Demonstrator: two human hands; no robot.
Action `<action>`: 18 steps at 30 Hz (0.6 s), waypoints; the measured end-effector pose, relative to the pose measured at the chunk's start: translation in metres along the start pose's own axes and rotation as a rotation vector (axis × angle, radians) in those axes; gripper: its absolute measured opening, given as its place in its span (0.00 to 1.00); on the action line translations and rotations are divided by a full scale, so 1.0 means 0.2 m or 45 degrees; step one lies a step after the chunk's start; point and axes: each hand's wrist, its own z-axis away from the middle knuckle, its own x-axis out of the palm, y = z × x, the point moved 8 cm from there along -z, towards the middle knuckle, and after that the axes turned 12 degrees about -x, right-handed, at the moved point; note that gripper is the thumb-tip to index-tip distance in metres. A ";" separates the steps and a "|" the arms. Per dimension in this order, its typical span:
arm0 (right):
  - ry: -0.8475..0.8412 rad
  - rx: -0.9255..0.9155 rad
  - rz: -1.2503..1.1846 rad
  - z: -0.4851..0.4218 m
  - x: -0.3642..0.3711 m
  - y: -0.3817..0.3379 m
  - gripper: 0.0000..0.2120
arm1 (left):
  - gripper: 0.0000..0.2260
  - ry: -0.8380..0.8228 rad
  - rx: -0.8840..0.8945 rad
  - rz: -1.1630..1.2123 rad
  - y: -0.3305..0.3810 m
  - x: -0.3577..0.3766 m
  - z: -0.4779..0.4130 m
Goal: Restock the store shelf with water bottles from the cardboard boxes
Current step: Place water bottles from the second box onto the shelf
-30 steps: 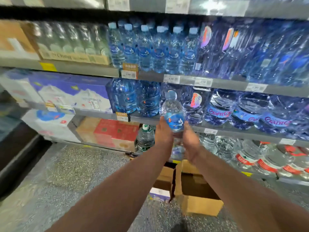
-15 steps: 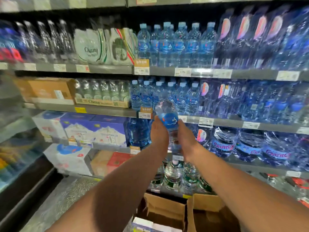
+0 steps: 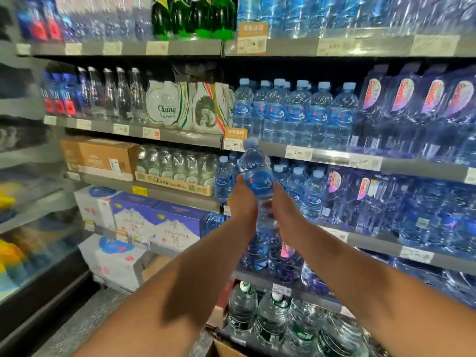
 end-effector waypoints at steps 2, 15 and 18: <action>-0.008 -0.010 0.012 -0.03 0.06 -0.03 0.26 | 0.23 0.015 0.017 -0.029 0.05 -0.03 -0.03; 0.099 -0.033 -0.250 -0.23 0.63 -0.17 0.22 | 0.22 -0.164 0.156 -0.315 0.50 -0.33 -0.42; 0.023 -0.093 -0.259 -0.29 0.69 -0.18 0.22 | 0.24 -0.256 0.146 -0.343 0.57 -0.34 -0.51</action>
